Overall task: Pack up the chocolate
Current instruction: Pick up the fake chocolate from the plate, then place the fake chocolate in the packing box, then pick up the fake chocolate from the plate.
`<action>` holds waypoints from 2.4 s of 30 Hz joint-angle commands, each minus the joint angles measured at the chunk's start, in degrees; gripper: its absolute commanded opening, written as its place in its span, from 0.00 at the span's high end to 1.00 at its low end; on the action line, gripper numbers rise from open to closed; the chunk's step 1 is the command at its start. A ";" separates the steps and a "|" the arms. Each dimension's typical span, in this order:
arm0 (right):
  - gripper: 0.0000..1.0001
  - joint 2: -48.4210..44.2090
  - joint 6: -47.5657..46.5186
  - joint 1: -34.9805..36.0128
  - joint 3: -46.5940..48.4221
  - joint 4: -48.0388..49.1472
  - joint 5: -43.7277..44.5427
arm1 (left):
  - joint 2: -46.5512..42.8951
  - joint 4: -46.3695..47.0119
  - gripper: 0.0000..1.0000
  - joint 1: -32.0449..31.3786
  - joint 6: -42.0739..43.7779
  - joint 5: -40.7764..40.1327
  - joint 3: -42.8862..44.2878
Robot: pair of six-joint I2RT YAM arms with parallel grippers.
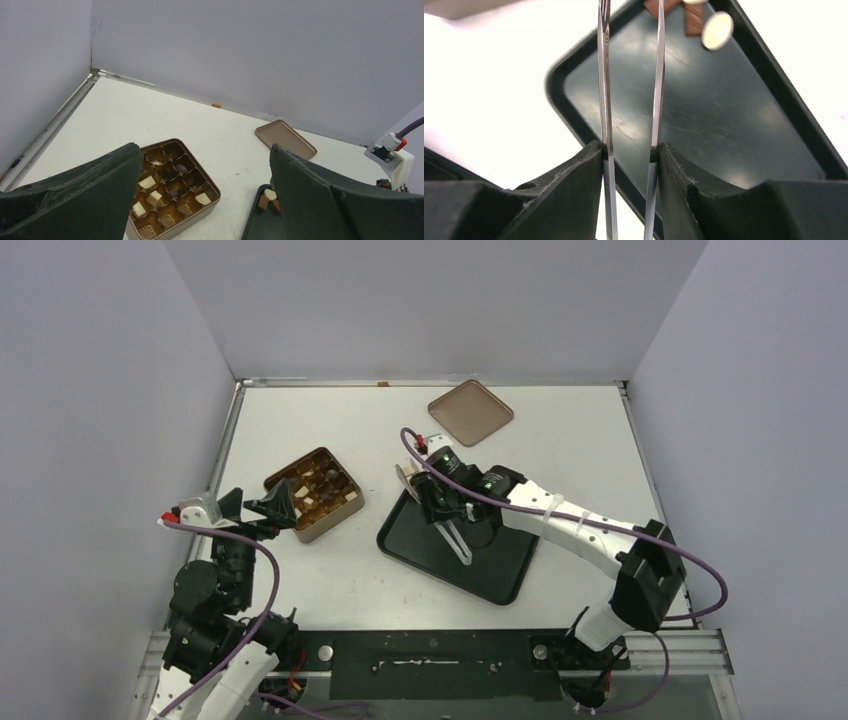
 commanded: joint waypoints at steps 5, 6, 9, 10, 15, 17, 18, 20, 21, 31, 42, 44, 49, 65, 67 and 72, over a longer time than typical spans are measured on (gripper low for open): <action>0.71 10.46 -1.17 7.38 12.37 6.27 -2.68 | -0.78 1.87 0.03 -0.01 0.70 -0.67 0.03; 0.71 11.89 -1.47 8.06 13.76 6.43 -2.74 | -0.83 1.90 0.03 -0.01 0.78 -0.70 0.00; 0.70 15.63 -1.96 9.48 17.49 6.28 -2.99 | -0.80 1.85 0.03 -0.01 0.79 -0.81 0.04; 0.70 16.67 -2.12 9.75 18.48 6.34 -3.00 | -0.81 1.81 0.03 -0.01 0.83 -0.88 0.06; 0.69 20.87 -2.74 10.62 22.57 6.38 -5.25 | -0.90 1.72 0.03 0.07 0.89 -0.99 0.04; 0.69 21.71 -2.92 10.71 23.32 6.28 -5.54 | -0.85 1.72 0.03 0.07 0.87 -0.88 0.05; 0.69 22.02 -2.92 10.76 23.54 6.32 -5.62 | -0.81 1.79 0.03 0.07 0.87 -0.91 0.07; 0.68 22.35 -3.05 10.80 23.67 6.61 -5.80 | -0.73 1.84 0.03 0.07 0.87 -0.82 0.11; 0.67 22.66 -3.07 10.82 23.89 6.62 -5.97 | -0.68 1.97 0.03 0.07 0.89 -0.82 0.00; 0.63 26.02 -3.46 10.80 26.48 5.51 -7.48 | -0.50 2.04 0.03 0.00 0.78 -0.55 -0.06; 0.56 25.09 -3.10 10.85 26.74 4.88 -6.49 | -0.87 1.81 0.03 -0.02 0.78 -0.62 -0.04; 0.56 24.83 -3.14 10.80 26.66 4.81 -6.27 | -0.90 1.81 0.03 -0.01 0.78 -0.58 0.03; 0.55 23.85 -3.06 10.81 26.21 4.78 -6.13 | -0.93 1.81 0.03 -0.02 0.83 -0.62 -0.05; 0.57 10.24 -2.96 6.37 15.49 4.69 -1.52 | -0.42 2.41 0.03 -0.10 0.87 0.26 -0.47; 0.57 7.74 -2.59 4.84 12.86 4.85 -1.20 | -0.24 2.55 0.03 -0.07 0.89 0.33 -0.51; 0.57 2.07 -1.47 1.65 5.61 4.01 1.48 | -0.15 2.69 0.03 -0.08 0.87 0.48 -0.60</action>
